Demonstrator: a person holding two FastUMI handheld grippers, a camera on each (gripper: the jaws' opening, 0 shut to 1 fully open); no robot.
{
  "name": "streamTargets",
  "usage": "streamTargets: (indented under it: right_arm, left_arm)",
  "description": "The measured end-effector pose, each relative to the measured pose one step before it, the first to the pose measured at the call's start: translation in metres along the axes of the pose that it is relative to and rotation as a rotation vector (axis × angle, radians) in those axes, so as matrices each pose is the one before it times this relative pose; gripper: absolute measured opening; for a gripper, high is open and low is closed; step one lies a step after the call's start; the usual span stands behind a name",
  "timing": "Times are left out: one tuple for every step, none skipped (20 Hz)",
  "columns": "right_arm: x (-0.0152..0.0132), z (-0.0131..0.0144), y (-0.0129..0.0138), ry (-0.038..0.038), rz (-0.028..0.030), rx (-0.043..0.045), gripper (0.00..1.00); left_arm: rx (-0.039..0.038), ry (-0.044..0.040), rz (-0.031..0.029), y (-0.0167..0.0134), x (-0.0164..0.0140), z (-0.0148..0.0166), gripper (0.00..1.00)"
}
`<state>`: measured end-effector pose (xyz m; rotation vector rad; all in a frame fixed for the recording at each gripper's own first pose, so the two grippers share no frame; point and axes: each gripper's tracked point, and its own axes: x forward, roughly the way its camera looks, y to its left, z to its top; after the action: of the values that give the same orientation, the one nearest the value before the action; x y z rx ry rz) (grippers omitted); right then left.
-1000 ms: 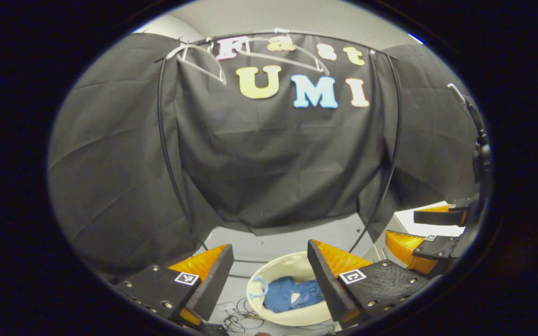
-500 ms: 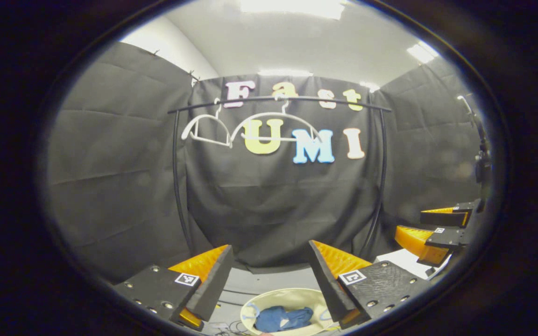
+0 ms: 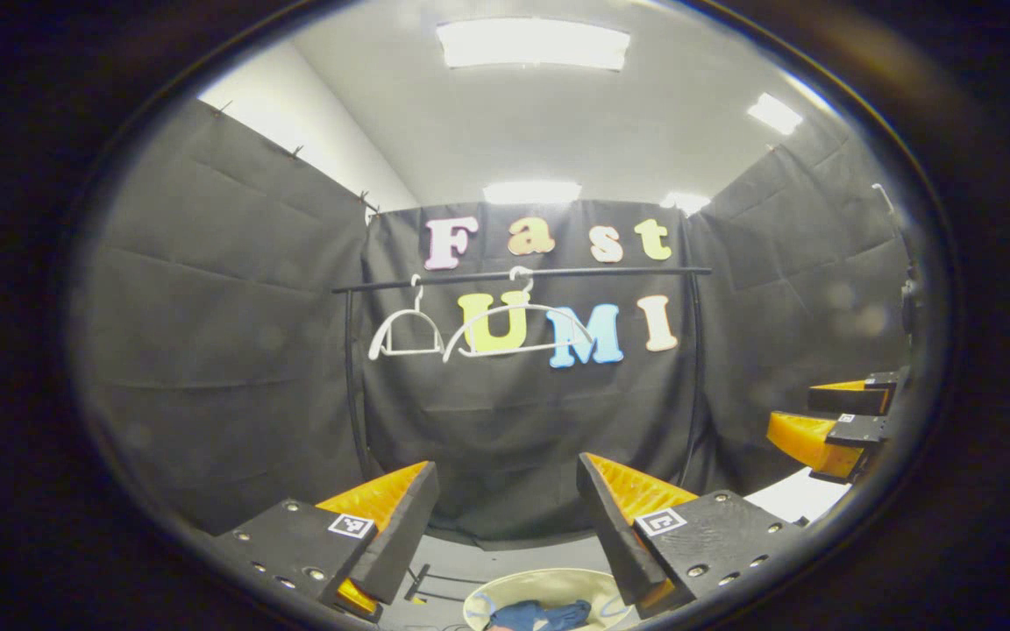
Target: Grasp the clothes on the hanger with both hands and then place them into the laundry hamper below.
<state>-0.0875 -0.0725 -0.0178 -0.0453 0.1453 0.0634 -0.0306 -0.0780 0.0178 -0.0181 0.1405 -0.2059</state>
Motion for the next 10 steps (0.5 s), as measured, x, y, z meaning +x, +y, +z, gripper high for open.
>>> streamTargets:
  right_arm:
    - [-0.00724,0.00147,-0.00394,-0.01146,-0.00596,-0.00189,0.95]
    - [-0.00729,0.00091,-0.00488,-0.00895,-0.00689,-0.00057,0.95]
    - [-0.00612,0.00093,-0.00329,-0.00445,-0.00506,0.00645,0.95]
    - [-0.00518,0.00104,-0.00159,-0.00407,-0.00189,0.00651,0.95]
    - [-0.00436,0.00015,-0.00270,-0.00426,-0.00485,0.00626,0.95]
    - [-0.00169,-0.00034,-0.00246,-0.00048,-0.00267,0.00408,0.95]
    - [-0.00219,0.00024,-0.00192,-0.00134,-0.00303,0.00624,0.95]
    - [-0.00112,-0.00018,-0.00095,0.00081,-0.00064,0.00523,0.95]
    - [-0.00092,0.00094,-0.00024,-0.00390,-0.00129,0.00378,0.95]
    - [-0.00088,0.00013,-0.00143,-0.00204,-0.00104,0.00136,0.95]
  left_arm:
    - [-0.00065,-0.01025,0.00975,0.00250,-0.00377,0.00474,0.92]
    - [-0.00070,-0.00959,0.00826,-0.00192,-0.00757,0.00238,0.92]
    - [-0.00305,-0.01049,0.00438,-0.00049,-0.00570,0.00252,0.92]
    - [-0.00253,-0.00626,0.00199,-0.00197,-0.00691,0.00160,0.92]
    - [-0.00346,-0.00317,0.00138,-0.00147,-0.00400,0.00061,0.92]
    - [-0.00407,-0.00326,0.00067,-0.00082,-0.00487,0.00004,0.92]
    - [-0.00452,-0.00195,-0.00056,-0.00126,-0.00199,0.00054,0.92]
    - [-0.00283,0.00003,-0.00177,-0.00169,-0.00185,-0.00063,0.92]
    - [-0.00250,-0.00134,-0.00134,-0.00057,-0.00108,0.00008,0.92]
    - [-0.00163,-0.00114,-0.00227,-0.00133,-0.00210,-0.00037,0.92]
